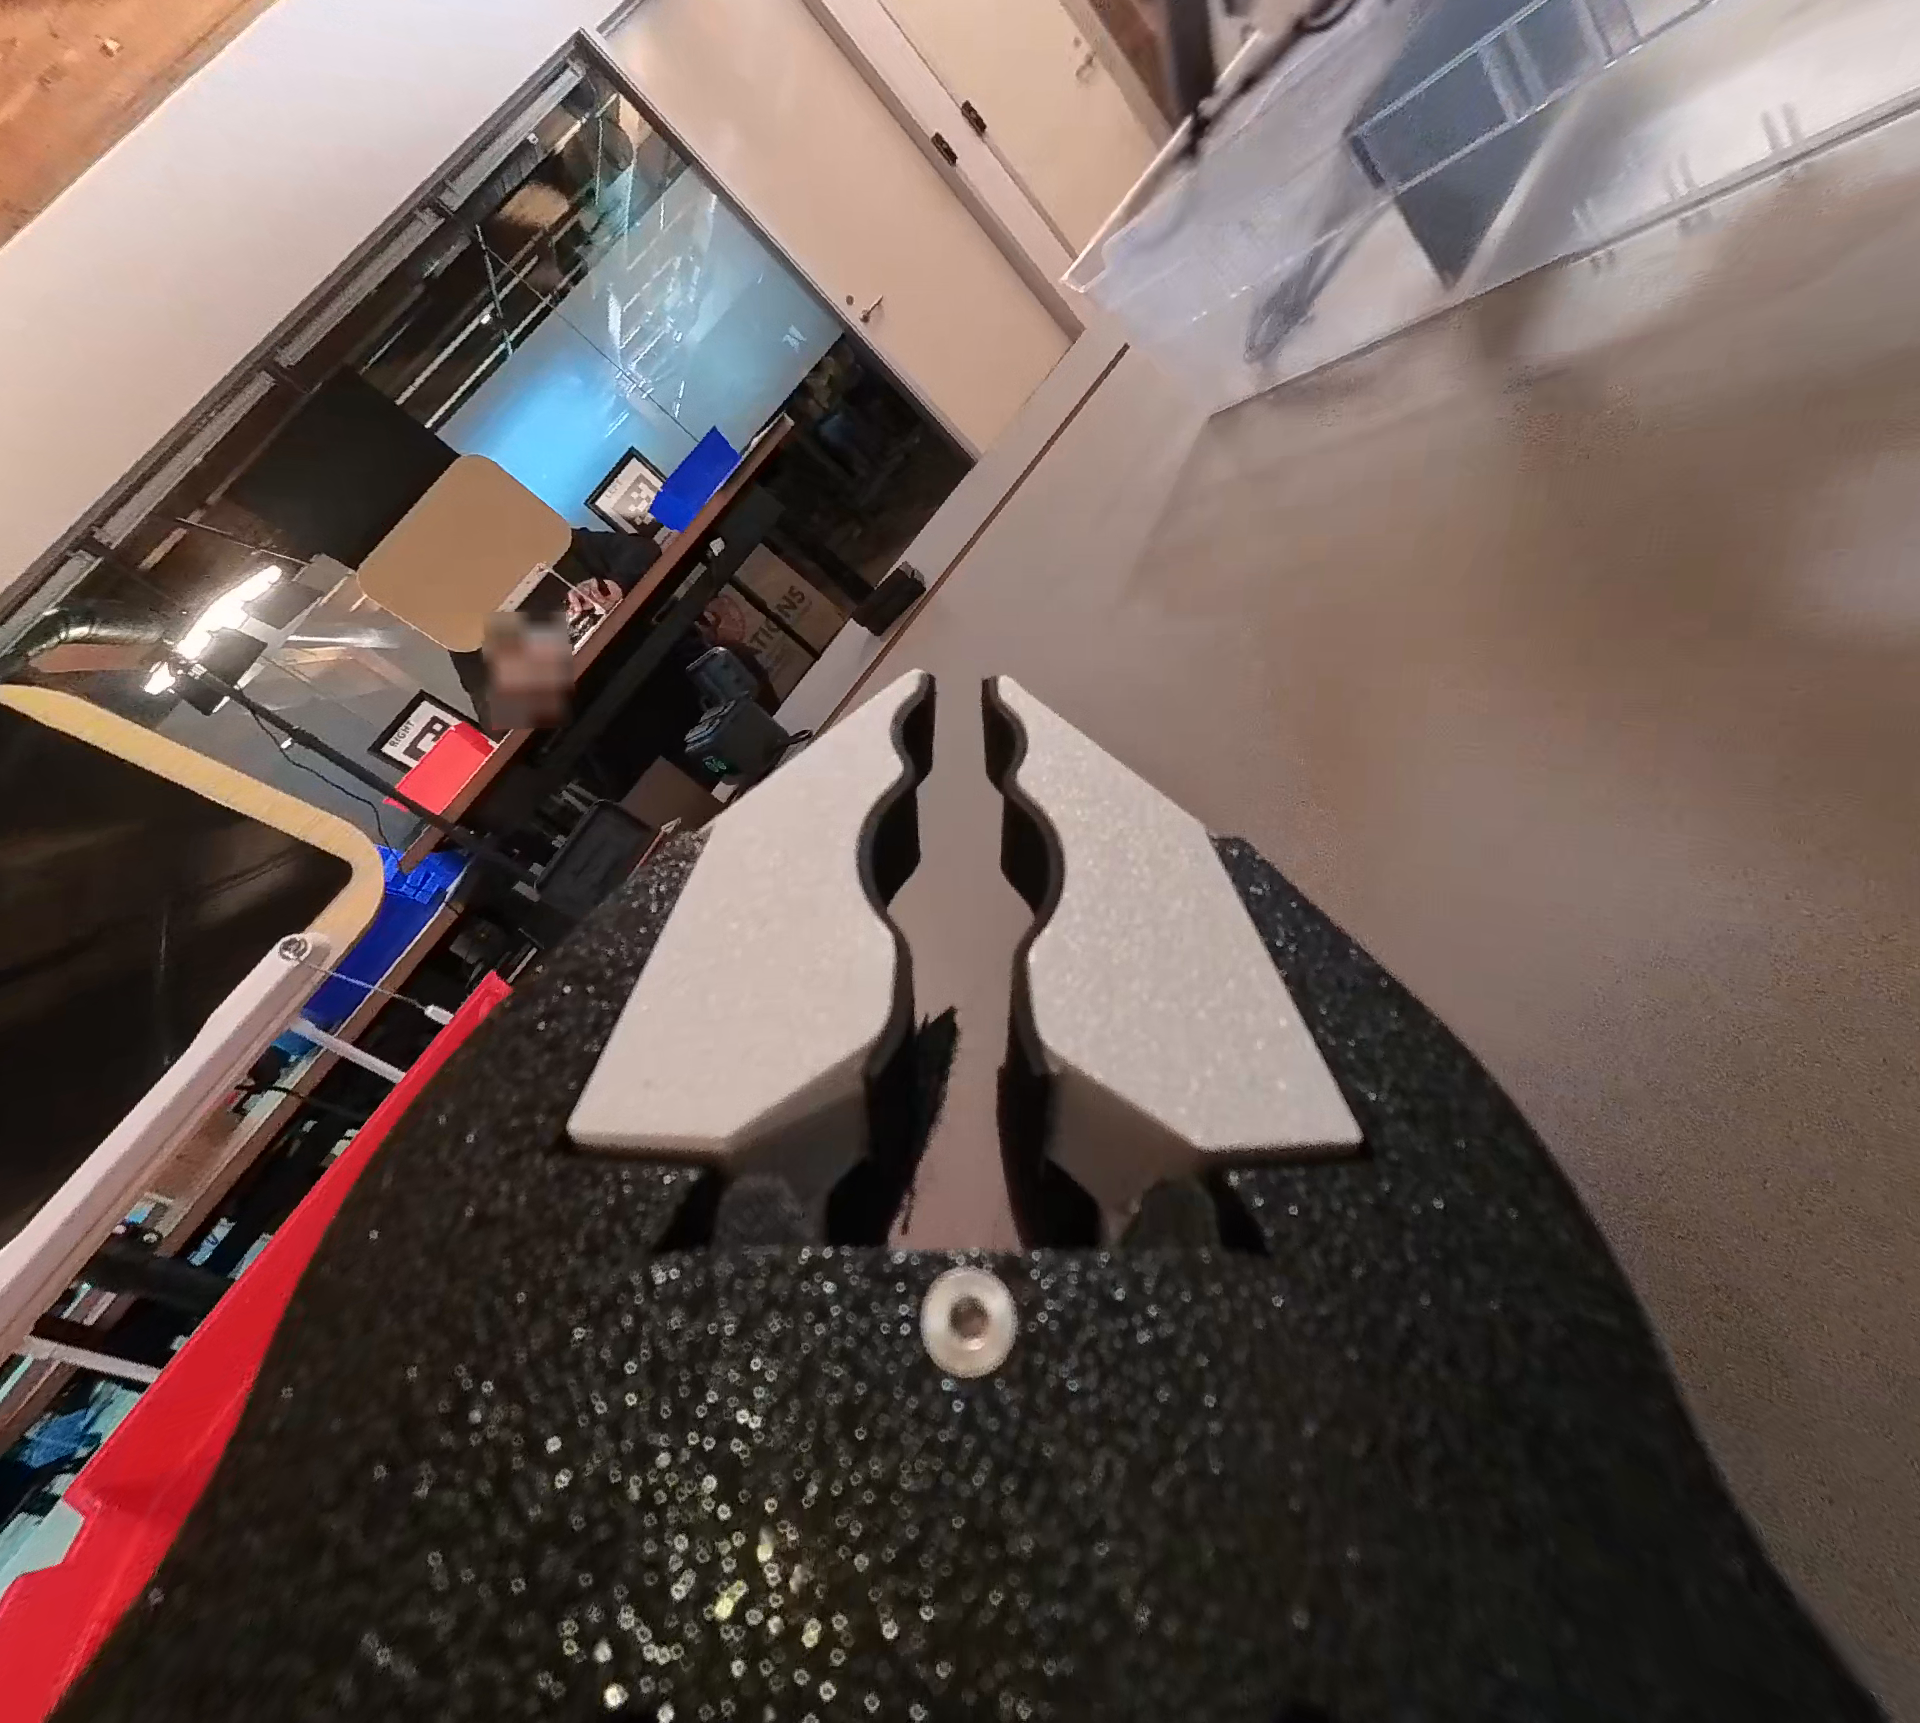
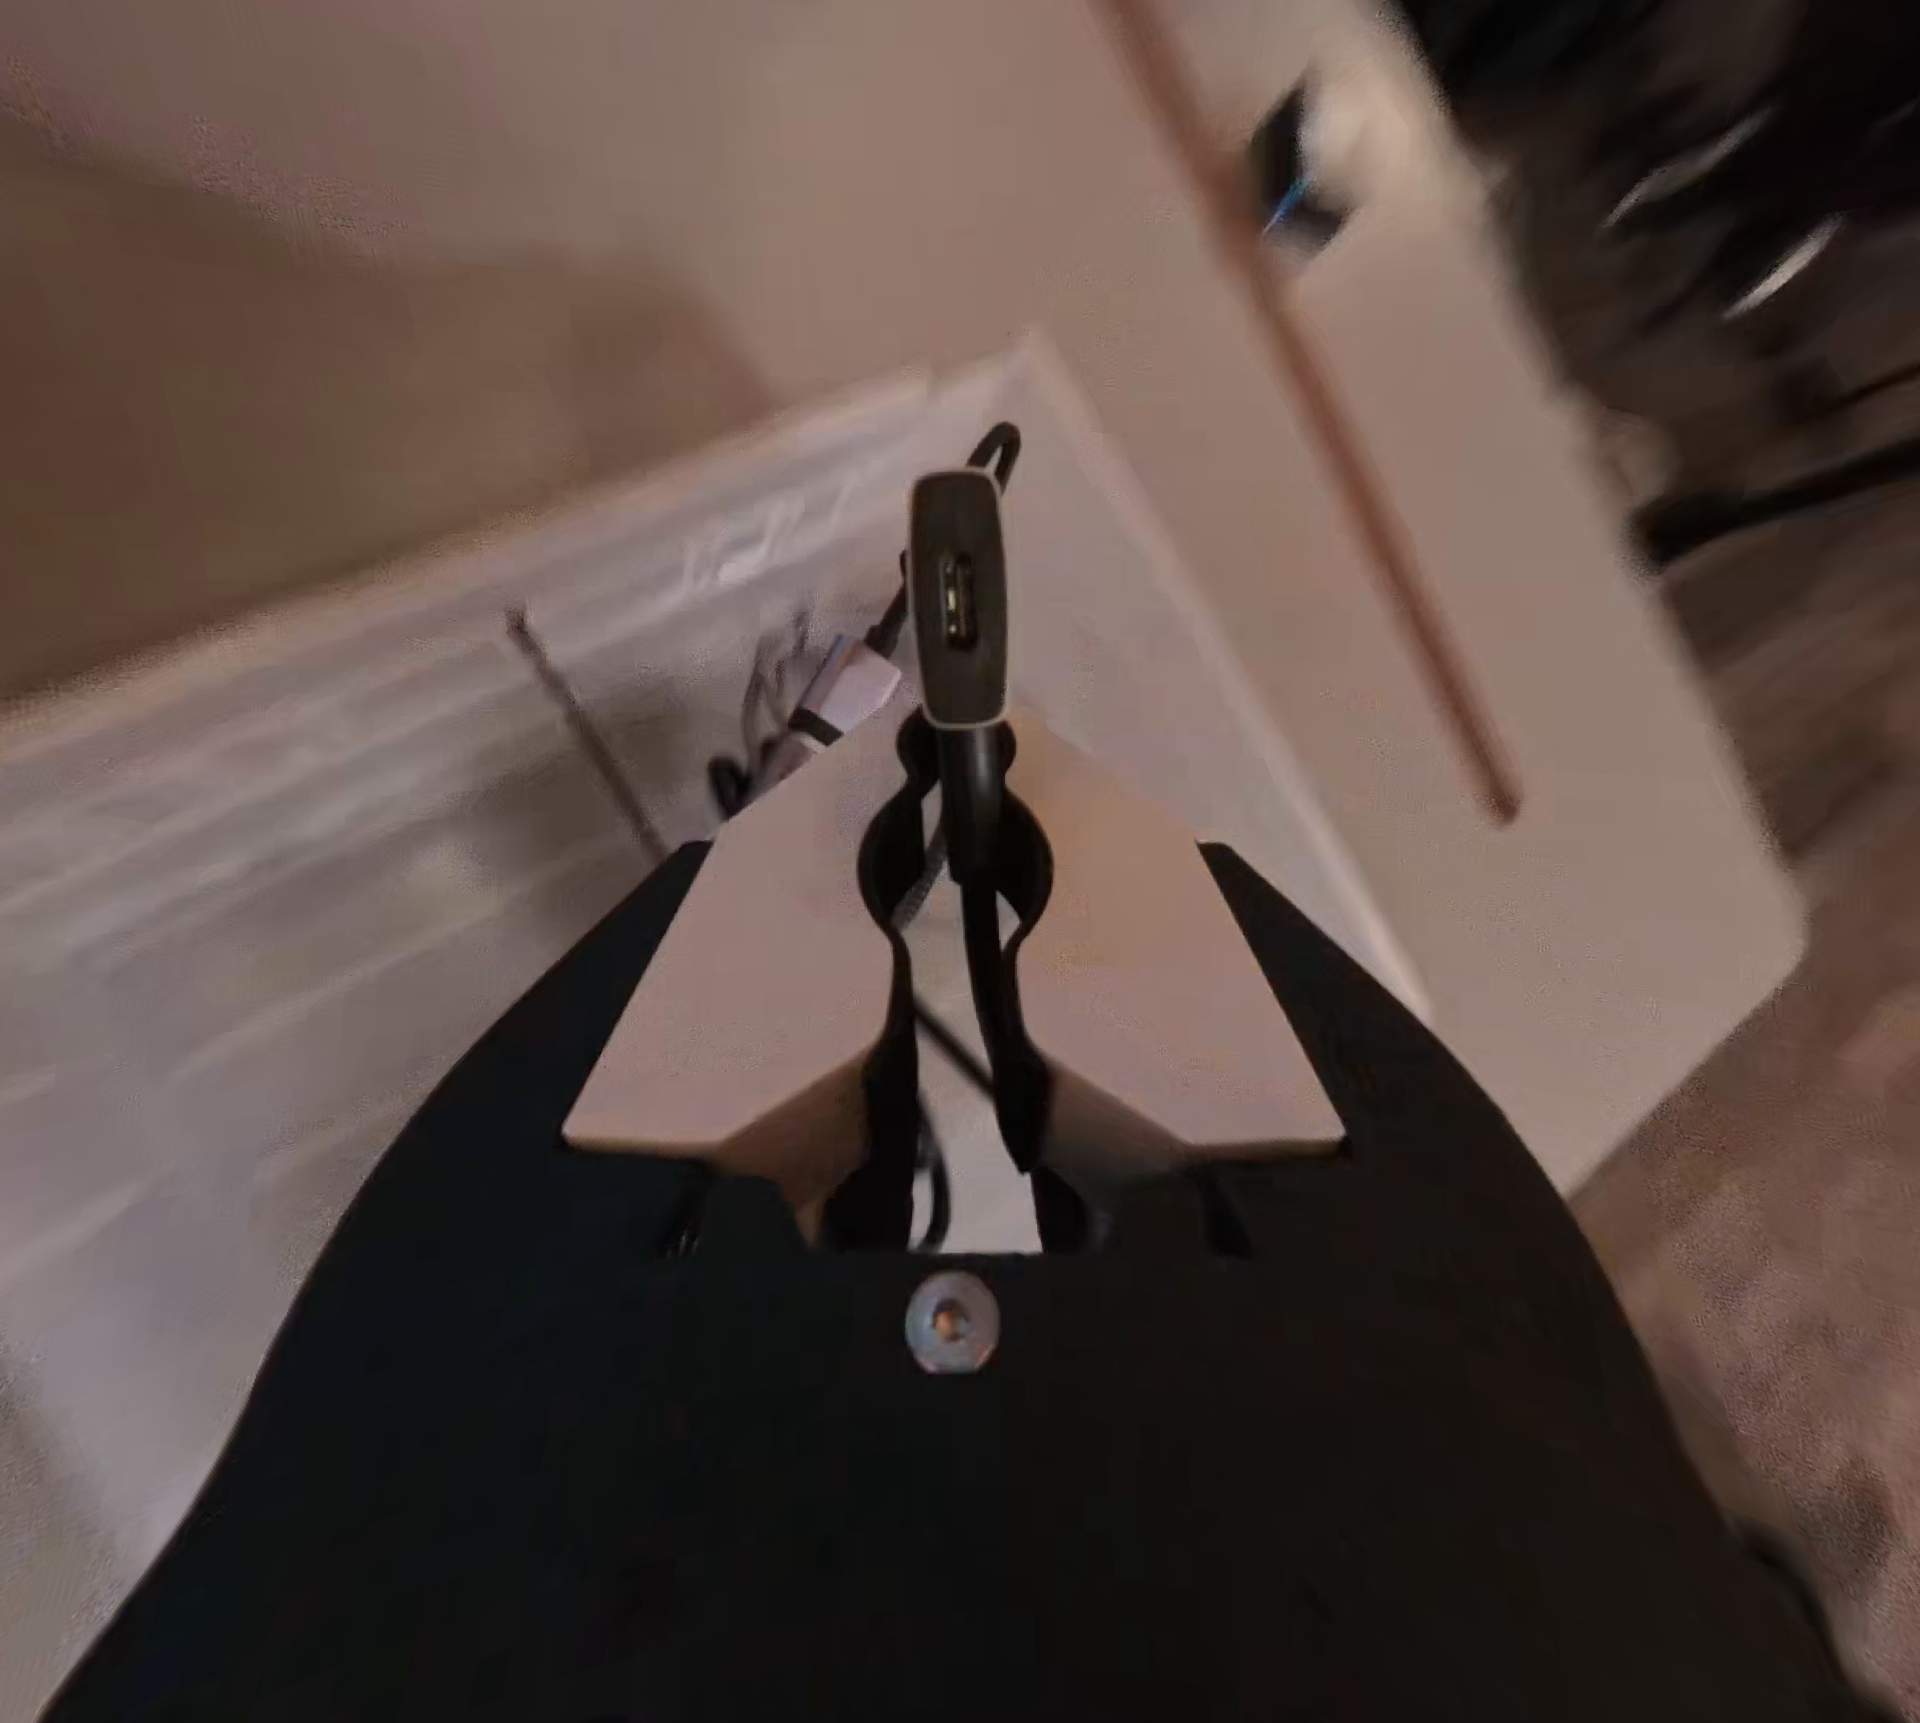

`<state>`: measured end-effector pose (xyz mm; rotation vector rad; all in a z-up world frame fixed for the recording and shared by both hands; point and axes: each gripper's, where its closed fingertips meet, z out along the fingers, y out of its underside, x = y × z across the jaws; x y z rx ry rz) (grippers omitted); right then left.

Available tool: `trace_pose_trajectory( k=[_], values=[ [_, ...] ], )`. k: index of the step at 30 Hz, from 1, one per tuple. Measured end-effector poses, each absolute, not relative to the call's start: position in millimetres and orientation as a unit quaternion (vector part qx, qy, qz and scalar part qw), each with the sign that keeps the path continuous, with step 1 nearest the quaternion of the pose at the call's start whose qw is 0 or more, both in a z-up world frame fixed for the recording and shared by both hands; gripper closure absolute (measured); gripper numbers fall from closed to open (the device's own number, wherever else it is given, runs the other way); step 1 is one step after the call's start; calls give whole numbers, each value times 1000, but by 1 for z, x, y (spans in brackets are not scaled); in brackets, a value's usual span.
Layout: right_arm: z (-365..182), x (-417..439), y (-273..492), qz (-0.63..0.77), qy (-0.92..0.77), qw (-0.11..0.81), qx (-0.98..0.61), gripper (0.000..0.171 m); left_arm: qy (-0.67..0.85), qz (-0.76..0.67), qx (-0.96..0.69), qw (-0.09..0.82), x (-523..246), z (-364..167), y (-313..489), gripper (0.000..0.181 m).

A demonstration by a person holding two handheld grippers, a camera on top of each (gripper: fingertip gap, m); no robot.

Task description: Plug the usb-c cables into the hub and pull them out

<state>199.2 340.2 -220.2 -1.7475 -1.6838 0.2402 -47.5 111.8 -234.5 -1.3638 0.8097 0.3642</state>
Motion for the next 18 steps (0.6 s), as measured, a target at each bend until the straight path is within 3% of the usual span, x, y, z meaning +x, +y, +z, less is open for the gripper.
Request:
trace_pose_trajectory(
  k=[3,8,9,11,15,18],
  values=[
    [-254,242,350,-45,-682,201,-701,168,369,163,-608,684,-45,-232,113,175],
    [-280,221,357,-63,-684,145,-712,167,381,180,-607,673,-43,-237,113,175],
    [-285,219,355,-50,-668,126,-731,163,384,183,-607,671,-43,-238,113,174],
    [-282,221,356,-38,-626,113,-771,125,388,186,-608,667,-43,-241,113,172],
    [-230,236,359,-68,-549,206,-807,93,393,180,-611,663,-42,-244,113,169],
    [-162,225,341,-80,-501,377,-775,90,389,163,-613,668,-41,-243,112,167]
  ],
)
